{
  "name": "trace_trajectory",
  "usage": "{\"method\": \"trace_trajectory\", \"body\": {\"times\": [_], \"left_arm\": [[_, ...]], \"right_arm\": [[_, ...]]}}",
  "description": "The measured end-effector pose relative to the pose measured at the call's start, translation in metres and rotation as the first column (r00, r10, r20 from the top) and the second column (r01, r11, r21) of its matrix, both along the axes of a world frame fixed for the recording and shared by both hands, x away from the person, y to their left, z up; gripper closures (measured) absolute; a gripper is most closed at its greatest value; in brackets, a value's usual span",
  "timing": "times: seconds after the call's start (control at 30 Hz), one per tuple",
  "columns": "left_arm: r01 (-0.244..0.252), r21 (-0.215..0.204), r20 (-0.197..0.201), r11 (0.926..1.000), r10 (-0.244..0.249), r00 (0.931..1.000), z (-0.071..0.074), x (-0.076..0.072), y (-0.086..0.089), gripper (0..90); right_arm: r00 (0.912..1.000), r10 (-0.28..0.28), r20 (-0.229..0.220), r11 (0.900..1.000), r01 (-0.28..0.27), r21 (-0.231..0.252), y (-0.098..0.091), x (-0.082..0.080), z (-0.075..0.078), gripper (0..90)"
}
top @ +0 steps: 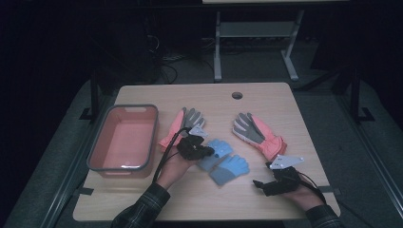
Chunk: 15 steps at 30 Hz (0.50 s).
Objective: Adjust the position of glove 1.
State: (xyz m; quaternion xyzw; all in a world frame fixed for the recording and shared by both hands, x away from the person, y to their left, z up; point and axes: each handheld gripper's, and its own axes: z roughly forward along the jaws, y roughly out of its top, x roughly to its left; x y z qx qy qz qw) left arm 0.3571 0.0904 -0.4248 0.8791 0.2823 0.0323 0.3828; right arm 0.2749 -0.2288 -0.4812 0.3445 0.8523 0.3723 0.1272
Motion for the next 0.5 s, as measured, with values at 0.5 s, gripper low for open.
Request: {"method": "trace_trajectory", "body": {"times": [0.5], "left_arm": [[0.133,-0.044,-0.026,0.9902,-0.134,0.9906,0.002,-0.02,-0.033,87.6]], "right_arm": [[1.0,0.0,0.0,1.0,0.0,0.0,0.0,0.0,0.0,13.8]]}}
